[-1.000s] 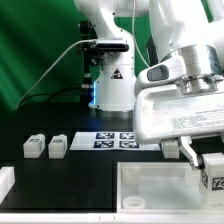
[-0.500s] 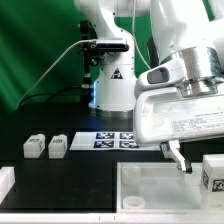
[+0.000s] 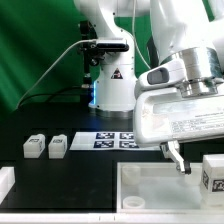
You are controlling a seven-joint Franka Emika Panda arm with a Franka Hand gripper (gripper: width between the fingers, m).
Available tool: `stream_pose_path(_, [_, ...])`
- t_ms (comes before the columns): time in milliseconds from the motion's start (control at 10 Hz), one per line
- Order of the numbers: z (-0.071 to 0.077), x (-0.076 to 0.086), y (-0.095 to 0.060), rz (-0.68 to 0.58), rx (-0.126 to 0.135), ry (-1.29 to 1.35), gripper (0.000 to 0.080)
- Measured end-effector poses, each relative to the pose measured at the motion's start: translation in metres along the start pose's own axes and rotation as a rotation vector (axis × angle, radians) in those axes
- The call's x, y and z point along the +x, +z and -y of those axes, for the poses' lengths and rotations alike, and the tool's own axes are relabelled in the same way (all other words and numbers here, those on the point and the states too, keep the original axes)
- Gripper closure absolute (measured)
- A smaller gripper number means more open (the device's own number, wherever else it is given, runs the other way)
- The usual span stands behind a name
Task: Assemble one leg
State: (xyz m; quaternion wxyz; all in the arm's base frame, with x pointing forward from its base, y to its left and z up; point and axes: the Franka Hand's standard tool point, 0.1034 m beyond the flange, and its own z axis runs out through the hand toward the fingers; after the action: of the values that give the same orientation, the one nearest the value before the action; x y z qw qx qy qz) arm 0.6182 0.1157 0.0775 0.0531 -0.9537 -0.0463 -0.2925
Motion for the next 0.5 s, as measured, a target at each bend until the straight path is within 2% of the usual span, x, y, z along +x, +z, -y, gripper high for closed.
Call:
stream_pose_path(400, [-0.0007, -0.0024, 0.001, 0.028, 0.005, 0.009, 0.015])
stream_pose_path(500, [-0.003, 0.0018, -0.0084, 0.091, 0.018, 0.02, 0.015])
